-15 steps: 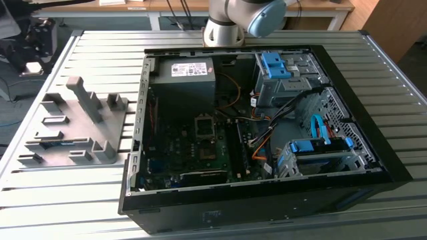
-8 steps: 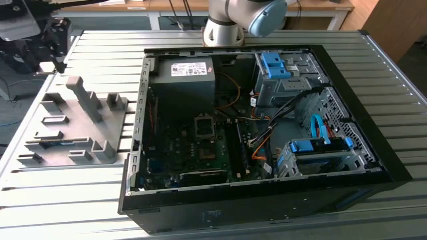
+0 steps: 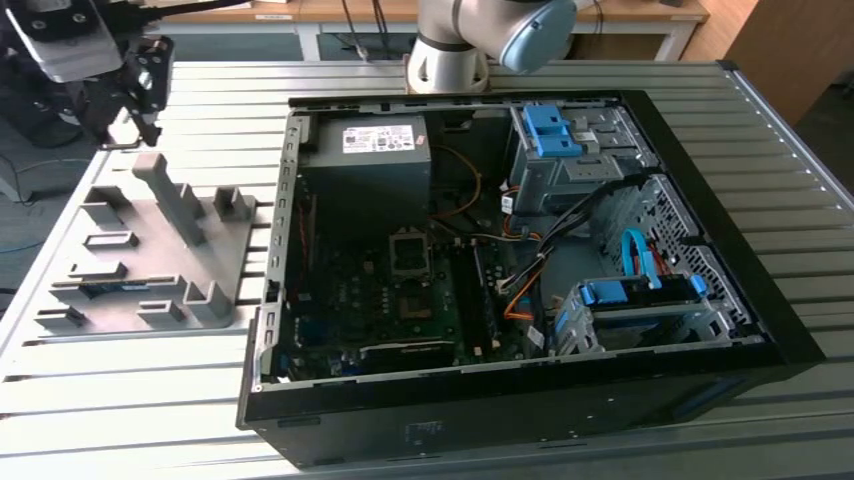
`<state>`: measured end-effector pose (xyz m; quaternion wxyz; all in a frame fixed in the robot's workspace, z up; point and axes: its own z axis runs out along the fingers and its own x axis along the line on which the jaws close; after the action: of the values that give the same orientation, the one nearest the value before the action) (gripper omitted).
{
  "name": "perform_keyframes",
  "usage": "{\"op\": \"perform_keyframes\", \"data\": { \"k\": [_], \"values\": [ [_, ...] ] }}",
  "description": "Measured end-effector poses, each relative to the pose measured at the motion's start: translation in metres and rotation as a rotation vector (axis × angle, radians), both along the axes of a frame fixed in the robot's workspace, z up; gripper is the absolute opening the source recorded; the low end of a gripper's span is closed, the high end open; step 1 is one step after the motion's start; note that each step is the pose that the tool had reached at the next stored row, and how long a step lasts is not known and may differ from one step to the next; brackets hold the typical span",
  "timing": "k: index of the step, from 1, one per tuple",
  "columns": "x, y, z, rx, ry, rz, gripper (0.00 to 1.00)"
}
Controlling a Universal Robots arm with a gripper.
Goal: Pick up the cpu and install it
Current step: 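Pick up the cpu and move it towards the insertion slot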
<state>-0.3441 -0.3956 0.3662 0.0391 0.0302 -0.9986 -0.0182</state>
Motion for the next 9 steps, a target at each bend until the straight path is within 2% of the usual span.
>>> {"op": "perform_keyframes", "data": {
  "k": [9],
  "values": [
    [0.032, 0.0, 0.0, -0.0001, 0.001, 0.0, 0.47]
  ]
}}
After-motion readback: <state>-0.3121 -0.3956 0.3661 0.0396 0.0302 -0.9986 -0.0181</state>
